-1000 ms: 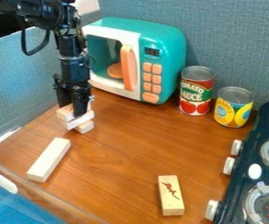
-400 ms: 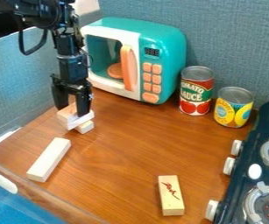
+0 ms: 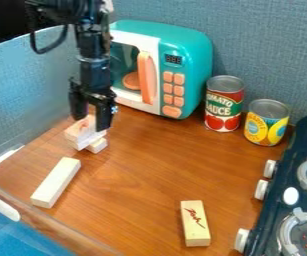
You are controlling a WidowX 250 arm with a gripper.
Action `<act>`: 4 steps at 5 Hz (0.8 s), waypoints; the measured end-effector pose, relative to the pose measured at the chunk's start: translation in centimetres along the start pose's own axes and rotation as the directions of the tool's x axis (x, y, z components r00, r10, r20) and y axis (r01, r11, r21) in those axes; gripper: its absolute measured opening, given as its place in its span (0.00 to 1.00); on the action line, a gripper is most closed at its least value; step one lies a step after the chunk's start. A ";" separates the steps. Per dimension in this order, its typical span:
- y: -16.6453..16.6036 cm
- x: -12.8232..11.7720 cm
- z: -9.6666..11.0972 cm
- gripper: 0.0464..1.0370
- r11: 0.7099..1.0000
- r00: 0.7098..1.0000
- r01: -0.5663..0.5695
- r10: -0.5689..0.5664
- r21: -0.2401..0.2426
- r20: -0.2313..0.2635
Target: Place the white rectangular block on top of the arch
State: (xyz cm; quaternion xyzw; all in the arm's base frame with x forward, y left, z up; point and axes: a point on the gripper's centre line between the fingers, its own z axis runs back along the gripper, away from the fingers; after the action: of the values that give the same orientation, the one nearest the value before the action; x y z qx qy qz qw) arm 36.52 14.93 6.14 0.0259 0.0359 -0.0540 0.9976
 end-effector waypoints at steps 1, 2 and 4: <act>-0.2 -0.2 -0.1 0.96 1.000 1.000 -0.008 0.009 0.007 -0.011; -0.3 -0.2 -0.1 0.96 1.000 1.000 -0.009 0.009 0.003 -0.011; -2.4 -1.1 2.1 0.96 0.999 0.997 -0.015 0.018 -0.032 0.069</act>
State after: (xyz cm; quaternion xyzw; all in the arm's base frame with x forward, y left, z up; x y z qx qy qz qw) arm 35.30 12.56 8.21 0.0086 0.0018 -0.0460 0.9989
